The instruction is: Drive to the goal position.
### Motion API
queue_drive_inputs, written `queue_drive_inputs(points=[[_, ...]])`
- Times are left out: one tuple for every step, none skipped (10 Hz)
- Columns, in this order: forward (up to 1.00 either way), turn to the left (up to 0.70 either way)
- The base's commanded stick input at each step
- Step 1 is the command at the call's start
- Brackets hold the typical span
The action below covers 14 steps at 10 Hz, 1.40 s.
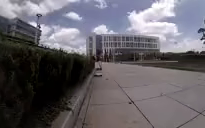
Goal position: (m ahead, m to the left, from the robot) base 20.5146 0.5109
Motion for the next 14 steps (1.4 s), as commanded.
queue_drive_inputs(points=[[0.04, 0.0], [0.04, 0.0], [0.04, 0.0], [0.04, 0.0], [0.04, 0.0], [0.04, 0.0], [0.04, 0.0], [0.04, 0.0], [0.04, 0.0], [0.03, 0.0], [0.01, 0.0], [0.04, 0.0], [0.04, 0.0], [0.04, 0.0]])
